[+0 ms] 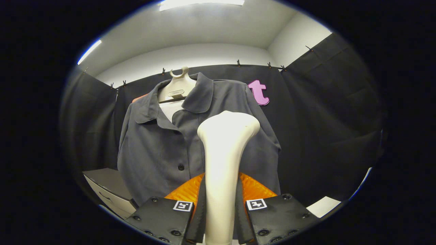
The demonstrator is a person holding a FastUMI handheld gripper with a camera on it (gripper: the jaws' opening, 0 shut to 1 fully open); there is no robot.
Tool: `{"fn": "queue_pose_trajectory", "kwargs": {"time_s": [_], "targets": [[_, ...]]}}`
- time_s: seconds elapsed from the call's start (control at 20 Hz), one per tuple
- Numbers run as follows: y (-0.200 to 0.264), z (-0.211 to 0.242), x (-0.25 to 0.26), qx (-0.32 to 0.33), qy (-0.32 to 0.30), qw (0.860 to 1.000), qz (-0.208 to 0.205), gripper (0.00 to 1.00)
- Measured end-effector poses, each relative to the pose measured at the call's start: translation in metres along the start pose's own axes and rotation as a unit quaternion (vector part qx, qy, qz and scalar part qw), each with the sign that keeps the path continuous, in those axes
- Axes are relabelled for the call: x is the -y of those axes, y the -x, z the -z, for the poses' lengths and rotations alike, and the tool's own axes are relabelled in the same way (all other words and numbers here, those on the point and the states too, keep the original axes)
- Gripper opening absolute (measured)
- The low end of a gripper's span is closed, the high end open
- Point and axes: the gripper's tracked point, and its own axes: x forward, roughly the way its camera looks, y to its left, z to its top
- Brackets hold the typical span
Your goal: Iron the clothes twice with a garment steamer, once on the left side and once on the right side.
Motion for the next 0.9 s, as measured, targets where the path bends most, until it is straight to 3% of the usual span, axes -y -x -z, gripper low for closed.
{"fn": "queue_pose_trajectory", "kwargs": {"time_s": [0.5, 0.9], "targets": [[-0.014, 0.015, 0.001, -0.014, 0.000, 1.000, 0.002, 0.43], [0.009, 0.048, 0.011, -0.041, -0.003, 0.999, 0.010, 0.43]]}}
